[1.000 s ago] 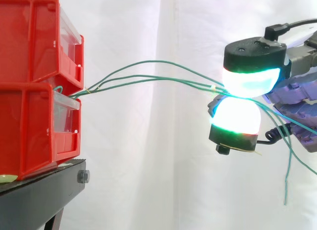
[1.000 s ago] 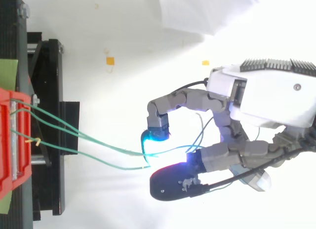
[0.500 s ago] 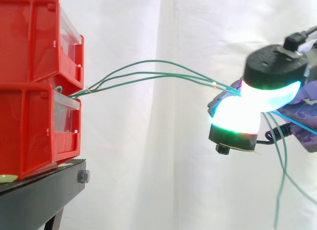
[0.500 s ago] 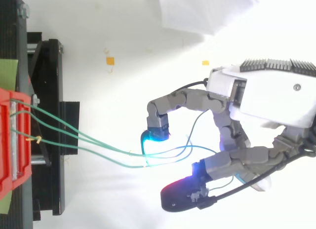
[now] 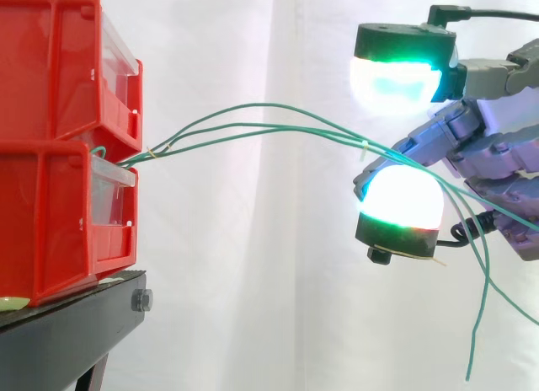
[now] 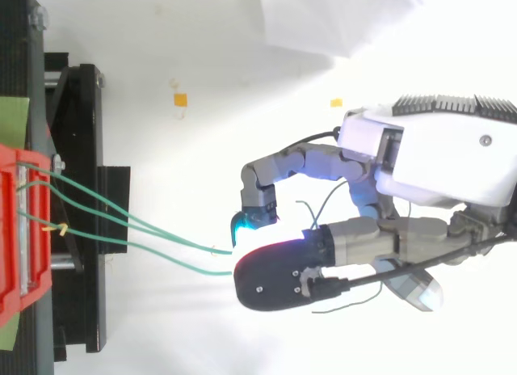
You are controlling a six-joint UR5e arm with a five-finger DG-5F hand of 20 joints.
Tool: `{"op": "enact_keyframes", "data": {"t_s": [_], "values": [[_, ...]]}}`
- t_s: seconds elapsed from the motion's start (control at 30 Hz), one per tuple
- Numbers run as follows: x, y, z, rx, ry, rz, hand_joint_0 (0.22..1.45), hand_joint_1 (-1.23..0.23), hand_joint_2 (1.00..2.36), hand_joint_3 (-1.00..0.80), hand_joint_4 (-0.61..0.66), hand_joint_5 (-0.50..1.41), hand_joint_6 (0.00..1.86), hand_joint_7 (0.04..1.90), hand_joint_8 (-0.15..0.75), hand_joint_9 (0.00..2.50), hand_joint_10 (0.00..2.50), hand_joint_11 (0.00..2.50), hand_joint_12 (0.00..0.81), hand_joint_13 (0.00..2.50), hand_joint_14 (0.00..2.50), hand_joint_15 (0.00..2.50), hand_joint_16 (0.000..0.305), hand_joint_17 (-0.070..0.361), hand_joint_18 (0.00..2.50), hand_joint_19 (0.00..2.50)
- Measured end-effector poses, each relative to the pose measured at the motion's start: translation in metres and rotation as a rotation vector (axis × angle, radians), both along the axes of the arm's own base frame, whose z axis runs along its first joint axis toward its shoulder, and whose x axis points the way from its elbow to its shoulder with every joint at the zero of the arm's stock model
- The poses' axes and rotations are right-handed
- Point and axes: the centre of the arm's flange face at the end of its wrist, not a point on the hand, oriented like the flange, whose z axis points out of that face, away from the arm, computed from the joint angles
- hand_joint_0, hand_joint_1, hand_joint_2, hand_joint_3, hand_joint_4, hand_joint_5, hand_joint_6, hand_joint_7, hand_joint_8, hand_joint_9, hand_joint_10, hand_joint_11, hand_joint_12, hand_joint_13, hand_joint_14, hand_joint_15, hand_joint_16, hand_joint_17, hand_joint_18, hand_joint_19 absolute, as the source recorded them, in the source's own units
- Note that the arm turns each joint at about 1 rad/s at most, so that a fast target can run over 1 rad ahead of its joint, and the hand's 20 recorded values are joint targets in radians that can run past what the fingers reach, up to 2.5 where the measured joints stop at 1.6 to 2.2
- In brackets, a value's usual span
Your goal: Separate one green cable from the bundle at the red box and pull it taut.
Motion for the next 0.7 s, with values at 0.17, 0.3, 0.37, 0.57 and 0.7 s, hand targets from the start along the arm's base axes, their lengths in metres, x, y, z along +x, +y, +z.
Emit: {"op": "enact_keyframes", "data": {"t_s": [0.17, 0.3, 0.37, 0.57, 0.7], "values": [[-0.0001, -0.0001, 0.0, 0.0, 0.001, 0.0, 0.71, -0.6, 1.01, -0.44, -0.03, 0.15, 0.5, 1.29, 0.222, 2.23, 0.03, 0.74, 0.404, 1.86, 0.03, 0.86, 0.045, 0.101, 1.48, 0.91], [-0.0001, -0.0003, -0.0001, 0.0, 0.001, 0.0, 0.73, -0.65, 1.01, -0.38, -0.04, 0.15, 0.5, 1.29, 0.22, 2.24, 0.03, 0.75, 0.402, 1.87, 0.03, 0.87, 0.044, 0.099, 1.48, 0.91], [-0.0001, -0.0002, -0.0002, 0.0, 0.001, 0.0, 0.73, -0.66, 1.01, -0.36, -0.04, 0.15, 0.5, 1.28, 0.224, 2.24, 0.03, 0.75, 0.4, 1.87, 0.03, 0.87, 0.044, 0.098, 1.48, 0.91], [-0.0001, -0.0003, -0.0003, -0.001, 0.001, 0.001, 0.71, -0.72, 1.02, -0.23, -0.09, 0.15, 0.5, 1.29, 0.241, 2.24, 0.03, 0.75, 0.405, 1.87, 0.03, 0.88, 0.045, 0.101, 1.47, 0.9], [0.0, -0.0005, -0.0003, -0.001, 0.0, 0.001, 0.7, -0.85, 1.02, -0.23, -0.07, 0.15, 0.5, 1.3, 0.242, 2.23, 0.03, 0.75, 0.416, 1.87, 0.03, 0.86, 0.047, 0.105, 1.48, 0.88]]}}
